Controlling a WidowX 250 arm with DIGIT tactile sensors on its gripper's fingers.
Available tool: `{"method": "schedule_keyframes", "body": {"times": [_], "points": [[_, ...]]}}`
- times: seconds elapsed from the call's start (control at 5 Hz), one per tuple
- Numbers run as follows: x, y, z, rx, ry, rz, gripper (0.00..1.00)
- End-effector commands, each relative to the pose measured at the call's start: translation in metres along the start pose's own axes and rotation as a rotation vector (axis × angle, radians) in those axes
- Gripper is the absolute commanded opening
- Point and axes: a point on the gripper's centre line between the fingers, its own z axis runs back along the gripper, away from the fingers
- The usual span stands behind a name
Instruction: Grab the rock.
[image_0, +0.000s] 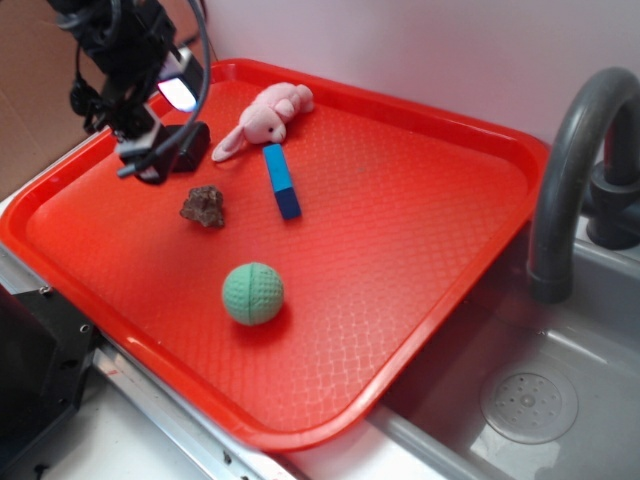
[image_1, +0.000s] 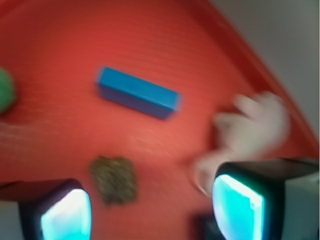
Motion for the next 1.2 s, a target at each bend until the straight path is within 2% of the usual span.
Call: {"method": "schedule_keyframes", "body": {"times": [0.0,0.2,0.4,0.6,0.8,1.0], "points": [[0.004,-0.005,-0.019,-0.055,0.025,0.002,1.0],[-0.003,-0.01,-0.038,-0.066,0.08,-0.011,1.0],[-0.003,-0.018,-0.053,-0.112,0.065,-0.041,1.0],[-0.002,-0.025,-0.061,-0.122,0.086,-0.06,1.0],[-0.004,-0.026,-0.064,-0.095,0.143,-0.044,0.0],[-0.005,-0.024,-0.053,-0.058,0.155,-0.002,0.0]]}}
